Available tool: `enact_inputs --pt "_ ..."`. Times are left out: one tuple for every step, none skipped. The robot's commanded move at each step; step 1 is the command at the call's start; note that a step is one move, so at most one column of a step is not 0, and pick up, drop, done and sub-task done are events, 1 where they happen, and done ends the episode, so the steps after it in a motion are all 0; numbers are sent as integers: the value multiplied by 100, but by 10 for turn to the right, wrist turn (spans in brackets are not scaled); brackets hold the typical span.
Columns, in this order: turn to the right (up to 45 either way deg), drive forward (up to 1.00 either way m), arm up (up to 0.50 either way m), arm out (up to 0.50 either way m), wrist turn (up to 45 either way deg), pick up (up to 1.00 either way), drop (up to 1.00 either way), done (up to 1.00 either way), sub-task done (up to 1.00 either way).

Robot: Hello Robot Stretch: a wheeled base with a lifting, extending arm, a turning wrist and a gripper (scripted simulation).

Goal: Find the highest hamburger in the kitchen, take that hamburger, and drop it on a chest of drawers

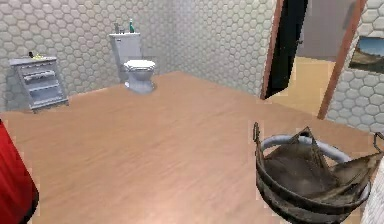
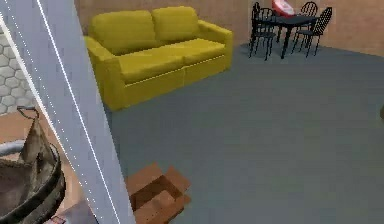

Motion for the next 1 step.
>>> enact_inputs --pt "0 100 0 0 0 0 0 0 0"
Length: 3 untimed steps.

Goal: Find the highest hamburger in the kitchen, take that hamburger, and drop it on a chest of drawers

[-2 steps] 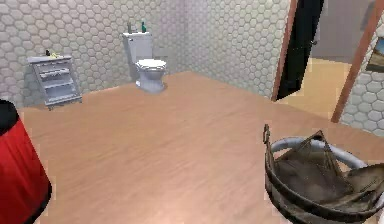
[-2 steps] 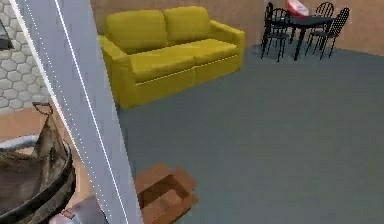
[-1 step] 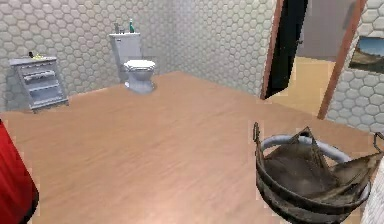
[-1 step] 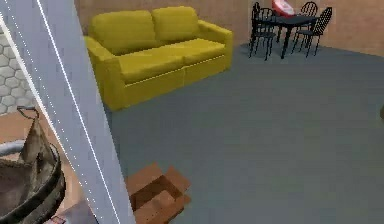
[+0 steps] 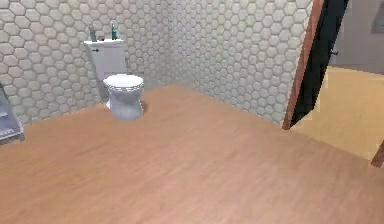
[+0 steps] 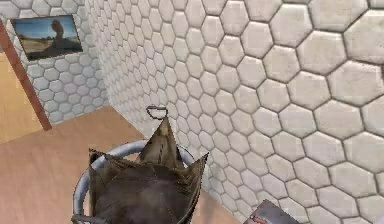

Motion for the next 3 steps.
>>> enact_inputs --pt "0 65 0 0 0 0 0 0 0" --pt "450 0 0 0 0 0 0 0 0" --pt "0 65 0 0 0 0 0 0 0"
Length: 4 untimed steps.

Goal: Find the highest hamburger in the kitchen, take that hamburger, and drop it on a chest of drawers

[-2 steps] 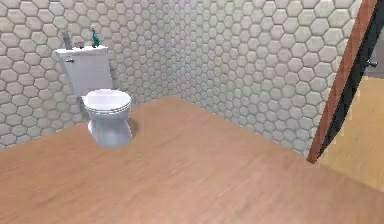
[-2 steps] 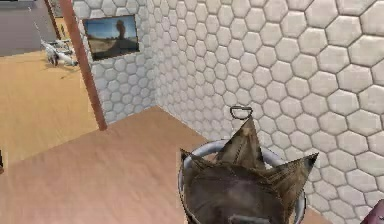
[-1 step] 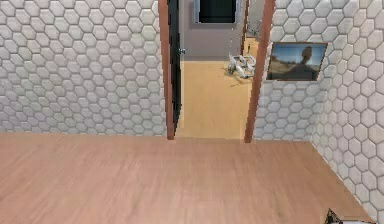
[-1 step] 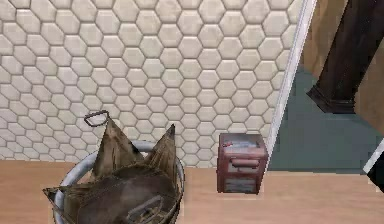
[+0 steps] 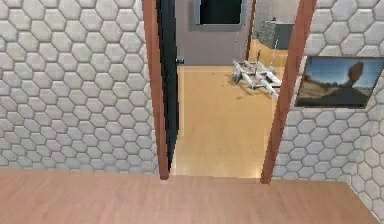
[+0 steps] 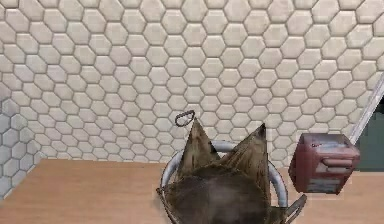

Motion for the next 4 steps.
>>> enact_inputs --pt "330 0 0 0 0 0 0 0 0" --pt "0 10 0 0 0 0 0 0 0" --pt "-180 0 0 0 0 0 0 0 0" --pt "0 100 0 0 0 0 0 0 0"
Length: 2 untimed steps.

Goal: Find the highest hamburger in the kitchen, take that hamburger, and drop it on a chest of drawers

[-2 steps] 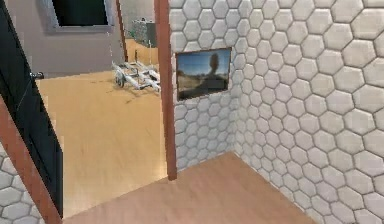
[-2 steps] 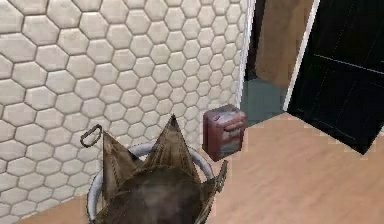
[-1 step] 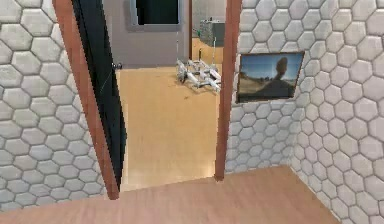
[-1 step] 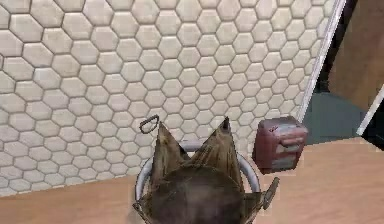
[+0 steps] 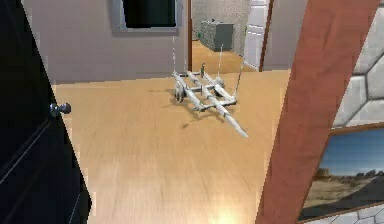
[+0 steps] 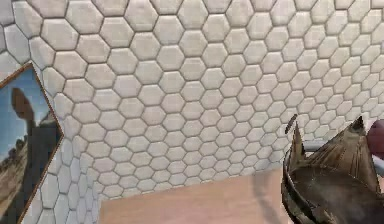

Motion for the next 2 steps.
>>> enact_inputs --pt "0 45 0 0 0 0 0 0 0" --pt "-150 0 0 0 0 0 0 0 0"
